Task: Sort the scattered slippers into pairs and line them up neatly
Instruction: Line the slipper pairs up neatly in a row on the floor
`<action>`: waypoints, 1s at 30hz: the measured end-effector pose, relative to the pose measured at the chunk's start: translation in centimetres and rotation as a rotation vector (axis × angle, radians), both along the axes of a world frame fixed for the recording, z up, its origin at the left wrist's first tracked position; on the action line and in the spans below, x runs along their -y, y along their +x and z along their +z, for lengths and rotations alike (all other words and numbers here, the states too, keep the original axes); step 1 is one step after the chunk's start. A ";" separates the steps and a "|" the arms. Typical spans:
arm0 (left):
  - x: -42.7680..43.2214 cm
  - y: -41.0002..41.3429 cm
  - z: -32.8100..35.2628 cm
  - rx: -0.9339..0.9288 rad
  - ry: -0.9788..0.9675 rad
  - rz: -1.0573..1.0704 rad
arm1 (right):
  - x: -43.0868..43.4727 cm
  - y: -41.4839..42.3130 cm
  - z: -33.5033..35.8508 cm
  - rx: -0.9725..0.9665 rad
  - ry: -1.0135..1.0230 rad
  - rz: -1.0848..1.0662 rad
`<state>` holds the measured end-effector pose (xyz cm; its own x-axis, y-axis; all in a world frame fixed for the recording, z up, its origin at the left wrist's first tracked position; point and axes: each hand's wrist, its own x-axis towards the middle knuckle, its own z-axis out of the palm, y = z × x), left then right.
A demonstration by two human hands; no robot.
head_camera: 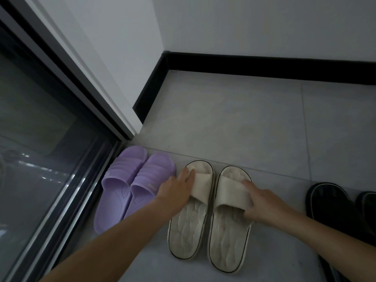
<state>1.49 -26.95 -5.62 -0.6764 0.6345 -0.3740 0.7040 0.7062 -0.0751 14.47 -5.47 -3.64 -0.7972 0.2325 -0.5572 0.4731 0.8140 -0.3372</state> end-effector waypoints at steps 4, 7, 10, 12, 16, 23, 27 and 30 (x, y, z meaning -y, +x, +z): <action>-0.2 -0.1 0.0 0.019 -0.002 -0.002 | 0.0 0.1 0.0 0.000 0.002 -0.008; -0.3 -0.1 -0.1 -0.001 -0.014 -0.011 | 0.1 0.4 0.0 0.014 0.000 -0.007; -0.4 0.1 -0.1 -0.008 -0.027 -0.031 | 0.0 0.5 -0.1 0.001 -0.002 -0.011; -0.5 0.3 0.3 -0.009 -0.039 -0.038 | 0.0 0.5 -0.1 -0.006 0.006 -0.015; -1.3 1.9 1.5 -0.047 -0.108 -0.002 | 0.2 0.5 -0.6 -0.009 0.028 0.007; -4.5 5.1 1.9 -0.166 -0.165 -0.208 | 0.3 0.5 -0.9 -0.027 0.011 0.007; -4.0 4.9 1.6 -0.156 -0.159 -0.226 | 0.6 0.5 -1.0 -0.037 0.027 0.013; -3.7 4.5 1.7 -0.142 -0.144 -0.226 | 0.6 0.4 -1.0 -0.032 0.025 0.019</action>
